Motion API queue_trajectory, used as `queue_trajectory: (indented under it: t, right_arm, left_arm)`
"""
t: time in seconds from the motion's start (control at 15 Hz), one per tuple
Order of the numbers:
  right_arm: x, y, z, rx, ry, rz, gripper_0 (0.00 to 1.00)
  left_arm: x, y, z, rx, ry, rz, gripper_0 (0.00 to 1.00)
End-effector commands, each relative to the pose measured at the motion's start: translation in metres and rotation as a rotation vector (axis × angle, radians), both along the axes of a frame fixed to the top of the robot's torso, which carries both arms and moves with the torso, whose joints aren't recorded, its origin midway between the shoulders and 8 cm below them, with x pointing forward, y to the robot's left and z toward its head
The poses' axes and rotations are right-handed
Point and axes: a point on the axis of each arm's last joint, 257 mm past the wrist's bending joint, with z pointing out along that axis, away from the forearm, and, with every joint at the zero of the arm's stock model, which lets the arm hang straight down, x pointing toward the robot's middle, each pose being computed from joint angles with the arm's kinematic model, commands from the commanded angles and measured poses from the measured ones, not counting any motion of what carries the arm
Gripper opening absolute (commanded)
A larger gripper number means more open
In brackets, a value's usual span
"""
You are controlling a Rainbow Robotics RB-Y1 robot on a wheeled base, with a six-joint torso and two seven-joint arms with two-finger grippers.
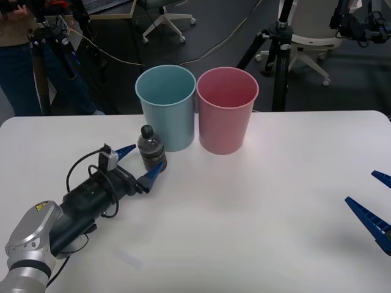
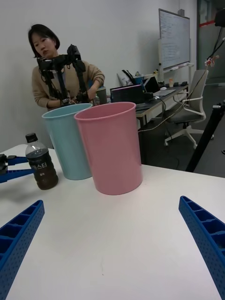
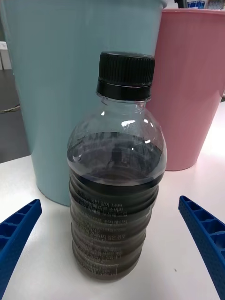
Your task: Grasp the object on the table and drop it into the matching bin: aluminum can to the light blue bin, PET bottle to the pink bin.
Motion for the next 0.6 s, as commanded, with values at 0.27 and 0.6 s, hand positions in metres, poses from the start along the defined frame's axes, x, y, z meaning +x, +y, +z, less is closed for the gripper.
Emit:
queue_trajectory:
  t: [0.27,0.6]
  right_arm:
    - [0.000,0.000,0.000,0.000,0.000,0.000,1.00]
    - [0.000,0.000,0.000,0.000,0.000,0.000,1.00]
  left_arm:
    - [0.014,-0.017,0.001,0.005,0.014,0.026,1.00]
    - [0.023,-0.032,0.005,0.001,0.024,0.033,1.00]
